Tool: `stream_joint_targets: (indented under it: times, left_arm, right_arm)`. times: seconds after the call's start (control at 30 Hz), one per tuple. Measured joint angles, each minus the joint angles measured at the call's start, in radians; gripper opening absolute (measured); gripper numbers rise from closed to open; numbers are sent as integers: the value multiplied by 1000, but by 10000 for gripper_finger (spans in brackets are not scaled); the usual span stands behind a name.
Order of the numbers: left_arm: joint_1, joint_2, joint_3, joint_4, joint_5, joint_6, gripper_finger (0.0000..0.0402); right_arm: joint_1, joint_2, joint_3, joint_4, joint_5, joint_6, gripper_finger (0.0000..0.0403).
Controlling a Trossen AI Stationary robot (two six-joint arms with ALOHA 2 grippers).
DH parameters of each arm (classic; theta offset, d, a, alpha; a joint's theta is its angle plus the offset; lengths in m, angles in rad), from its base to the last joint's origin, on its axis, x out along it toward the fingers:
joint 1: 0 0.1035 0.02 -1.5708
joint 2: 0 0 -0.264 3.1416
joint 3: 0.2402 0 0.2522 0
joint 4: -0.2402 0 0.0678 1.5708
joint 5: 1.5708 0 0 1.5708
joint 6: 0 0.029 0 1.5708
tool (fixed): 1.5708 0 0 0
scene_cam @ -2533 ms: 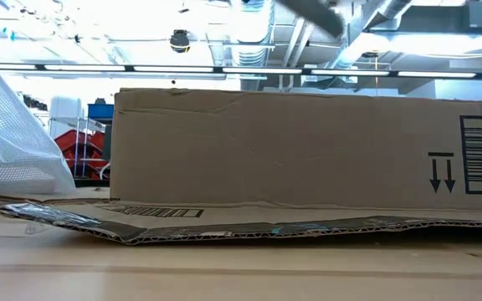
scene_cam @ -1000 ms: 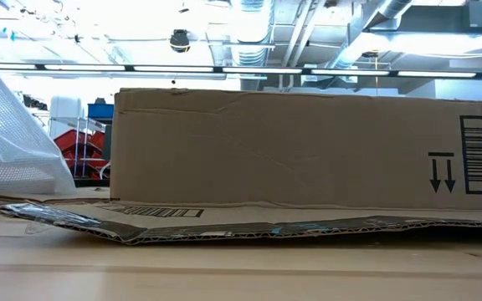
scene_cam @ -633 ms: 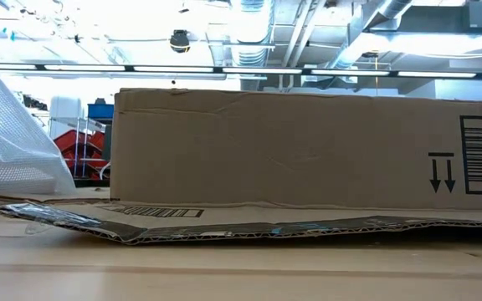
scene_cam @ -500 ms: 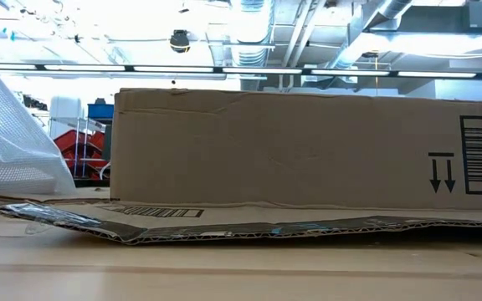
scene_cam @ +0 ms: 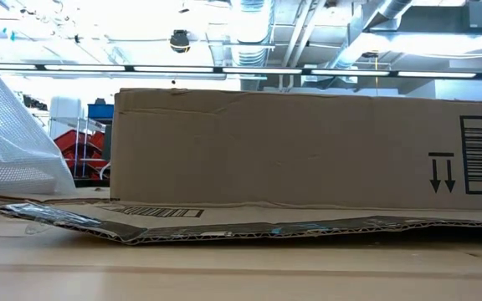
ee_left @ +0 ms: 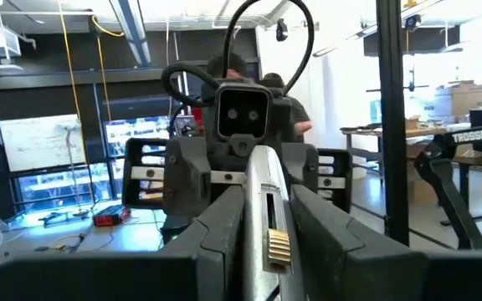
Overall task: Unpack boxes
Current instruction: Break down the box until it is fully flat
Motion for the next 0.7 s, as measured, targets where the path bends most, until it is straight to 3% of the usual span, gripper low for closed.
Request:
stream_joint_targets:
  times: [0.3,0.7]
  left_arm:
    - [0,1,0,6,-3,11,69]
    - [0,2,1,-26,-6,37,69]
  right_arm:
    - [-10,79,-1,81,-32,4,210]
    - [-10,79,0,120,-49,4,210]
